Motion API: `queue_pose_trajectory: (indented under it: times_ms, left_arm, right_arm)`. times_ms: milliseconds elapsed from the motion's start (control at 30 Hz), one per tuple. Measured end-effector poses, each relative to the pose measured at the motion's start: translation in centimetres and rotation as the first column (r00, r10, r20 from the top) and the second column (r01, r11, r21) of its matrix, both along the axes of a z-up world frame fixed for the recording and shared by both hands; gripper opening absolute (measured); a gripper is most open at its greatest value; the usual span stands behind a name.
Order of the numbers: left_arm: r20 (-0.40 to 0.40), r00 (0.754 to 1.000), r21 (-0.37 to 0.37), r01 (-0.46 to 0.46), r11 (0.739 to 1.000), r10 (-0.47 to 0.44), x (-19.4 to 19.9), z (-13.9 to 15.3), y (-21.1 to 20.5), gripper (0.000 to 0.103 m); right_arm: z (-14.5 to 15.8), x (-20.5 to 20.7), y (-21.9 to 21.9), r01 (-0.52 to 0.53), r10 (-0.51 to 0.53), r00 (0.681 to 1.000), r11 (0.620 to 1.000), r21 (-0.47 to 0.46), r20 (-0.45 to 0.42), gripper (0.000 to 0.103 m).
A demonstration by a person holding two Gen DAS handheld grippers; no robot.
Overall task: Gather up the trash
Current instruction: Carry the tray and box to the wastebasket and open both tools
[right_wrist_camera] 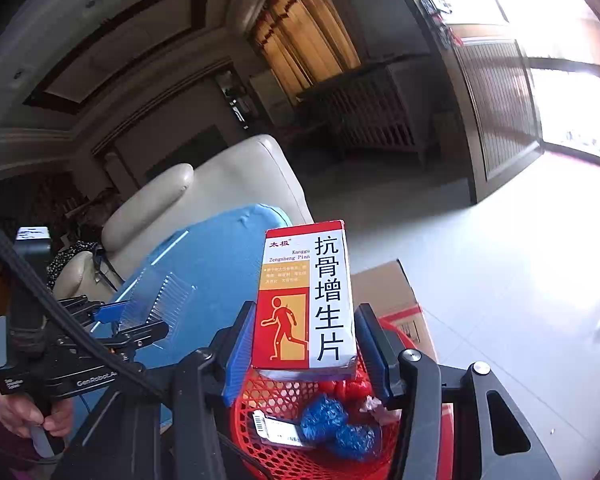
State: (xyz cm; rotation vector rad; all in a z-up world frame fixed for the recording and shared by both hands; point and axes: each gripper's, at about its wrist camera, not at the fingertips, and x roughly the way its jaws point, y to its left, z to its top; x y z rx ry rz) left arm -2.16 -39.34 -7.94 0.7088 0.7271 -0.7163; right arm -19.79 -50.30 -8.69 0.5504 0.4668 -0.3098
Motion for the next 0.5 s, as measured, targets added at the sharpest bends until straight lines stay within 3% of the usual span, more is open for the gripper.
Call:
queue_pose_trajectory:
  times_ms: [200, 433, 500]
  left_arm:
    - [-0.035, 0.999, 0.007, 0.024, 1.0, -0.023, -0.2, -1.0, -0.5, 0.052]
    - [-0.176, 0.98, -0.051, 0.084, 0.995, -0.092, -0.1, -1.7, -0.6, 0.053]
    - [-0.204, 0.974, -0.07, 0.086, 0.994, -0.099, 0.0, -1.8, -0.4, 0.06]
  right_arm:
    - [-1.9, 0.4, -0.7, 0.014, -0.012, 0.999, 0.998, 0.055, -0.045, 0.053]
    - [-3.0, 1.0, -1.2, 0.006, 0.002, 0.997, 0.995, 0.098, -0.079, 0.055]
    - [-3.1, 1.1, -1.3, -0.001, 0.011, 0.996, 0.992, 0.123, -0.087, 0.056]
